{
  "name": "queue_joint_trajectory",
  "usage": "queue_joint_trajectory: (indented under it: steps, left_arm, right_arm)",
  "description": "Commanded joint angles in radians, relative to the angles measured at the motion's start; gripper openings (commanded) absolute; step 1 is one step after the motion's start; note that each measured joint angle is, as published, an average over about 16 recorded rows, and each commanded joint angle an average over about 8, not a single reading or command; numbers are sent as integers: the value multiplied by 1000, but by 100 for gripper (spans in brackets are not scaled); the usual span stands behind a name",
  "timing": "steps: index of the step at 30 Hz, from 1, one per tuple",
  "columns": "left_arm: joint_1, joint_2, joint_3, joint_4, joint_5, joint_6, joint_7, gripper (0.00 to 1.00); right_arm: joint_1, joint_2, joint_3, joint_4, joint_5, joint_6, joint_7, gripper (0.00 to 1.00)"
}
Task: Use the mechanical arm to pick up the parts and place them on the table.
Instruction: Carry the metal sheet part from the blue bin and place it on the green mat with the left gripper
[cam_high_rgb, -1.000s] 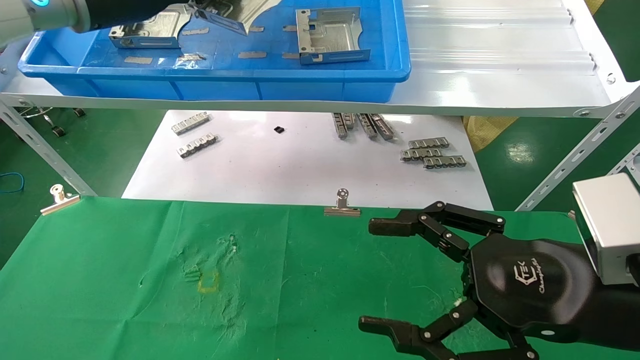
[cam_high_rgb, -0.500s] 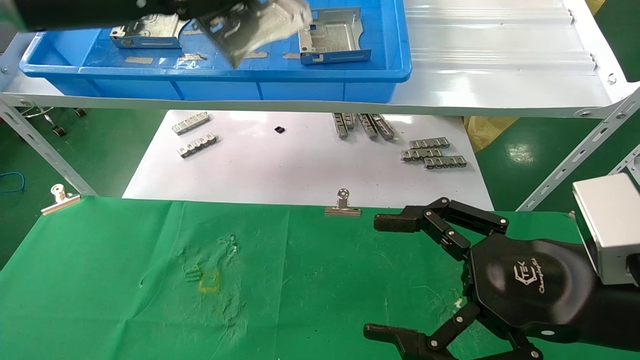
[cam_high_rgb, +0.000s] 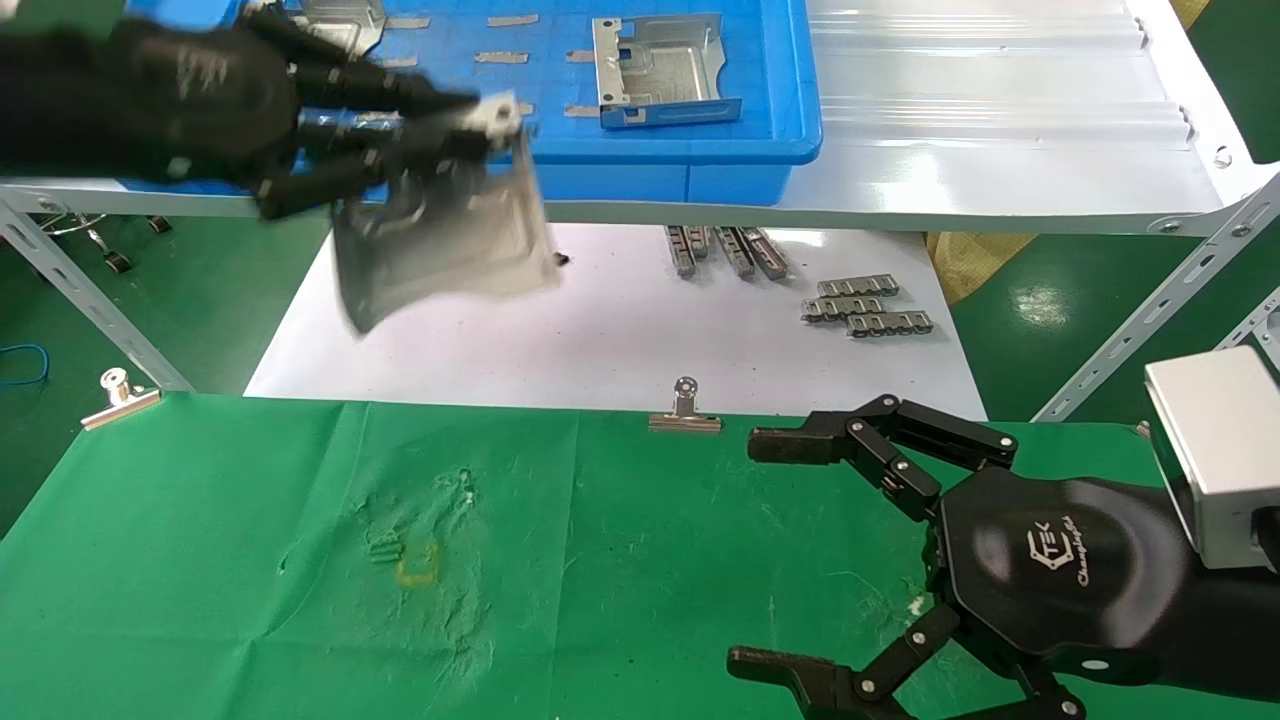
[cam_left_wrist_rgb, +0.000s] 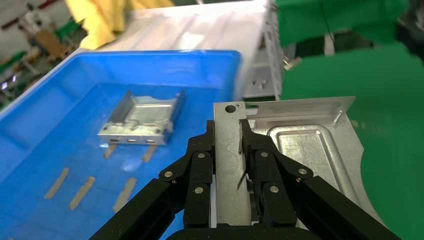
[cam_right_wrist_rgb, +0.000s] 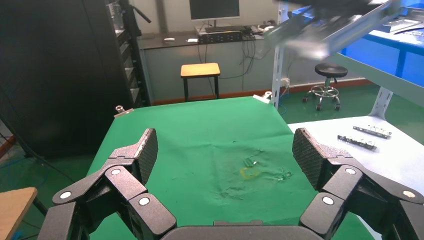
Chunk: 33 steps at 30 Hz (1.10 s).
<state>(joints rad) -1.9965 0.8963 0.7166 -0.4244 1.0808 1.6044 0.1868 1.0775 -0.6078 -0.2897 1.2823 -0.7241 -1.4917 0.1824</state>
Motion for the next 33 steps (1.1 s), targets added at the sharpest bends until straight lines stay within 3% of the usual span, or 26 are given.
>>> queue_joint_trajectory:
  steps: [1,6,11,18,33]
  left_arm:
    - [35,-39,19,-85,-31,2,16,0]
    - [138,-145,120,-260,-92,-4,71,0]
    - [212,-189,229,-301,-55,-17,178,0]
    - [289,-146,305,-162,-11,-35,337,0]
    - [339,-16,321,133,-50,-46,528,1]
  right_arm:
    - [0,0,0,0,0,0,0,100]
    - [0,0,0,0,0,0,0,100]
    - [0,0,-1,0,1,0,0,100]
    - [0,0,-1,0,1,1,-1,100]
    - [0,1,-2,0,1,1,-1,100]
